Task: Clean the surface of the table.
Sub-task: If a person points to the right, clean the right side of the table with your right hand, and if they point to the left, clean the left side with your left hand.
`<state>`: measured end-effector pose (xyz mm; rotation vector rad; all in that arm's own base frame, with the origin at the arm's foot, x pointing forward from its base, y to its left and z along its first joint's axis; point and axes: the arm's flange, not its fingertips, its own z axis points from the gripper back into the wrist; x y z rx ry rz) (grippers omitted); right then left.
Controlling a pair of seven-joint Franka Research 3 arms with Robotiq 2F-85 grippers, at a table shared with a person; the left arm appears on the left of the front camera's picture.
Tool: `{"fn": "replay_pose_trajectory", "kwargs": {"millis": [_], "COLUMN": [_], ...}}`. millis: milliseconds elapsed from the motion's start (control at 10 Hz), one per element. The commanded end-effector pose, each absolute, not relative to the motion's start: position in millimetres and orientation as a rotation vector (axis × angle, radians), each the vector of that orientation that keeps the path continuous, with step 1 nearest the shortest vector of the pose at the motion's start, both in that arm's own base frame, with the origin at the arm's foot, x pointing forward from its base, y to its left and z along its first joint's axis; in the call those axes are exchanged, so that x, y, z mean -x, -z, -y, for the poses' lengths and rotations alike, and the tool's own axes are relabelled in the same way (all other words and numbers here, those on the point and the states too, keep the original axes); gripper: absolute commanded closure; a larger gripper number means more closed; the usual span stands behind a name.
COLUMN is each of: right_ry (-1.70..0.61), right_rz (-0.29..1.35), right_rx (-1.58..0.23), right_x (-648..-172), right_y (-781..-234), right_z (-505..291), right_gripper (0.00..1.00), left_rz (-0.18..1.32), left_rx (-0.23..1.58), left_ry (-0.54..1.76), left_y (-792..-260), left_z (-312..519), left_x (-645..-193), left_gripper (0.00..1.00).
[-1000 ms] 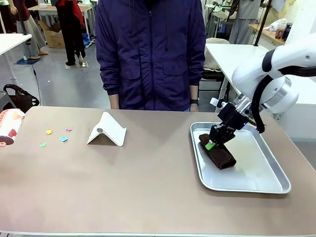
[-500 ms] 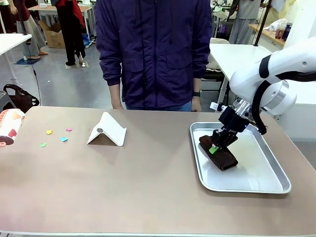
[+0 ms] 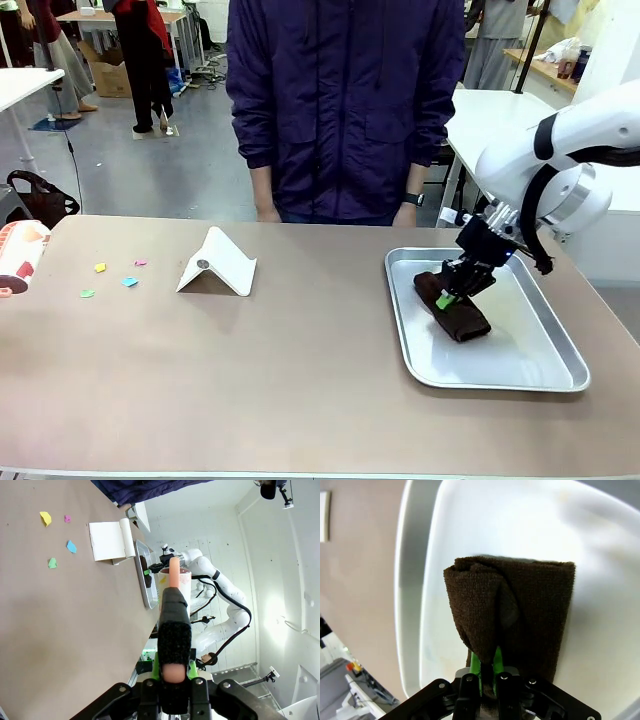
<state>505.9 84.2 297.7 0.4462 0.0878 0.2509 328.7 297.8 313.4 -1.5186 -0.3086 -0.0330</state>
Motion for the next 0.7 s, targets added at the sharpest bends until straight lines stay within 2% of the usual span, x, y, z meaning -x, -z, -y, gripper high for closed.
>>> {"fn": "replay_pose_trajectory", "kwargs": {"millis": [0, 400, 600], "right_ry": [-0.165, -0.036, 0.006], "right_rz": [-0.086, -0.087, -0.073], "right_rx": [-0.430, -0.461, -0.537], "right_x": [-507, -503, -499], "right_y": [-289, -278, -278], "right_z": [-57, -14, 8], "right_gripper": [0.89, 0.89, 0.89], "left_rz": [0.317, 0.317, 0.317], "left_rx": [1.531, 1.531, 1.531], "left_ry": [0.044, 0.044, 0.044], "left_y": [-317, -317, -317], "left_z": [-297, -297, -297], "left_x": [-325, -325, -325], "left_gripper": [1.00, 1.00, 1.00]}}
